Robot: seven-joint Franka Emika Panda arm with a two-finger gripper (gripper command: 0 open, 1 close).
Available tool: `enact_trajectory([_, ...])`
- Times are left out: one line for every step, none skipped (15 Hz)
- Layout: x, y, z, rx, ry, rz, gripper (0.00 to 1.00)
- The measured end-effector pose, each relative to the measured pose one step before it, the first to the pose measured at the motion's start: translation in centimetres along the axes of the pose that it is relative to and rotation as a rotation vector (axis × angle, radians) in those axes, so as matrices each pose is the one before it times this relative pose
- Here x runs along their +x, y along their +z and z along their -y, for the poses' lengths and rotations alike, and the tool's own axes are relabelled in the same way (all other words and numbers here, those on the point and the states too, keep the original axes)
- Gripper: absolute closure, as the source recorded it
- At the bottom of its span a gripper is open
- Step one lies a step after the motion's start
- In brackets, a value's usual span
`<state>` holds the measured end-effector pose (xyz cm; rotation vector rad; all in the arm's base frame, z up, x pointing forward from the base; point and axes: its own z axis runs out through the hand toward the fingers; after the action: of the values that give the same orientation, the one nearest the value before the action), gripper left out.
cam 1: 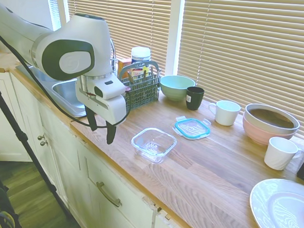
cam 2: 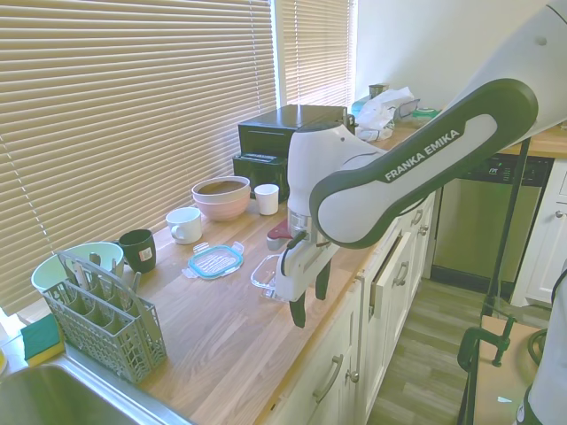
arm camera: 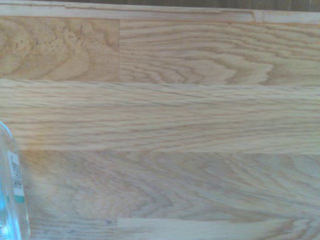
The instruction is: Cover the lid of the food container
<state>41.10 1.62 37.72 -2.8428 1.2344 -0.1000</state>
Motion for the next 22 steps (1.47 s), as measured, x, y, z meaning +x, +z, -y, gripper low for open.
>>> enact_trajectory([-0.008,0.056,-0.031,-0.00335,-0.00077,0.00163,0.00])
enact_trajectory([-0.006,0.088,-0.034,-0.00425,-0.00111,0.00192,0.00])
enact_trajectory([0.006,0.021,-0.005,-0.00051,-0.00005,0.00017,0.00])
enact_trajectory([0.010,-0.001,-0.009,0.00002,0.00035,-0.00005,0.00])
enact_trajectory([0.004,-0.017,-0.001,0.00039,0.00007,-0.00040,0.00])
enact_trajectory([0.031,-0.040,-0.011,0.00140,0.00083,-0.00143,0.00])
enact_trajectory([0.119,-0.112,-0.095,0.00205,0.00606,-0.00270,0.00])
enact_trajectory([0.245,-0.200,-0.190,0.00342,0.00980,-0.00492,0.00])
enact_trajectory([0.332,-0.252,-0.192,0.00479,0.00967,-0.00637,0.00])
enact_trajectory([0.402,-0.325,-0.141,0.00508,0.00905,-0.00669,0.00])
enact_trajectory([0.395,-0.355,-0.057,0.00521,0.00721,-0.00702,0.00])
enact_trajectory([0.450,-0.329,-0.088,0.00499,0.00864,-0.00626,0.00])
enact_trajectory([0.545,-0.332,-0.166,0.00629,0.01241,-0.00497,0.00])
enact_trajectory([0.750,-0.425,-0.291,0.00839,0.01711,-0.00553,0.00])
enact_trajectory([1.092,-0.577,-0.536,0.01099,0.02283,-0.00698,0.00])
enact_trajectory([1.359,-0.707,-0.628,0.01333,0.01949,-0.00759,0.00])
enact_trajectory([1.574,-0.760,-0.768,0.01509,0.01523,-0.00761,0.00])
enact_trajectory([1.652,-0.805,-0.835,0.01573,0.01715,-0.00617,0.00])
enact_trajectory([1.605,-0.851,-0.741,0.01211,0.01516,-0.00418,0.00])
enact_trajectory([1.495,-0.728,-0.442,0.01232,0.00913,-0.00377,0.00])
enact_trajectory([1.374,-0.425,-0.091,0.01199,0.00512,-0.00270,0.00])
enact_trajectory([1.172,-0.062,0.270,0.00552,0.00599,-0.00034,0.00])
